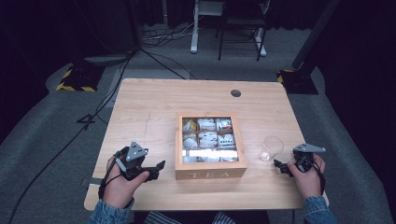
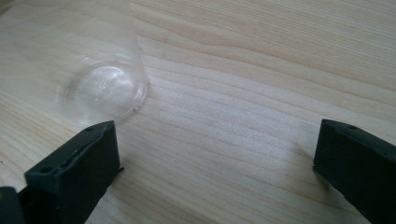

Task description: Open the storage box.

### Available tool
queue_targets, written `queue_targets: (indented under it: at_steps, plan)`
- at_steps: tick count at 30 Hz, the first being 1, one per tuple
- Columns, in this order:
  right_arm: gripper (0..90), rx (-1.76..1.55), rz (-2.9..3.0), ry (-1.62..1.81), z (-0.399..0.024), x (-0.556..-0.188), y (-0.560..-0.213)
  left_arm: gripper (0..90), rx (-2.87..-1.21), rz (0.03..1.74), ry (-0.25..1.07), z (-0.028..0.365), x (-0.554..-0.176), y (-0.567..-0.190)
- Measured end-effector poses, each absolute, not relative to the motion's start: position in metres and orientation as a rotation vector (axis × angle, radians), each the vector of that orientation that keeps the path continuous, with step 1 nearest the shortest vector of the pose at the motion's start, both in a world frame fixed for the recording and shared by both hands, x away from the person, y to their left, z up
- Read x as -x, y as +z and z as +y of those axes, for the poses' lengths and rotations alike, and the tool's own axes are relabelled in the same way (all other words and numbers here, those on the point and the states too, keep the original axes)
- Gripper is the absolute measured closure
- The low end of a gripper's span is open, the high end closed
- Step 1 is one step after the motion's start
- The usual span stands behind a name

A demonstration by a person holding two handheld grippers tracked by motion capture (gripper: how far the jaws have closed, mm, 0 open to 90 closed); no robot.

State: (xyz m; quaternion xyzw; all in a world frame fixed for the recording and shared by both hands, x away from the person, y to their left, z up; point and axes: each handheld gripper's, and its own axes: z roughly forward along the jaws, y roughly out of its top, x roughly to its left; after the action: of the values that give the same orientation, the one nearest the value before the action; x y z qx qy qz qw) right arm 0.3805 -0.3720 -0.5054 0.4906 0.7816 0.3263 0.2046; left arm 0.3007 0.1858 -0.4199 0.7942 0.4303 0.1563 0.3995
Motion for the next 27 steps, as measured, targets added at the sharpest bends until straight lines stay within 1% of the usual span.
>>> queue_targets:
  at_steps: [9,18,21,27]
  plan:
    - [0.3,-1.368,2.180,0.910,-0.372,-0.381,-0.505,21.9,-2.033,0.968,0.311,0.163,-0.294,-0.421]
    - [0.3,-1.368,2.180,0.910,-0.372,-0.381,-0.505,21.2,-2.050,0.924,0.297,0.150,-0.296,-0.432]
    - [0.2,-1.368,2.180,0.910,-0.372,-0.381,-0.505,21.2,-2.026,0.958,0.282,0.147,-0.297,-0.435]
    - [0.3,-1.364,2.184,0.912,-0.372,-0.381,-0.505,24.2,-2.061,0.946,0.281,0.142,-0.297,-0.441]
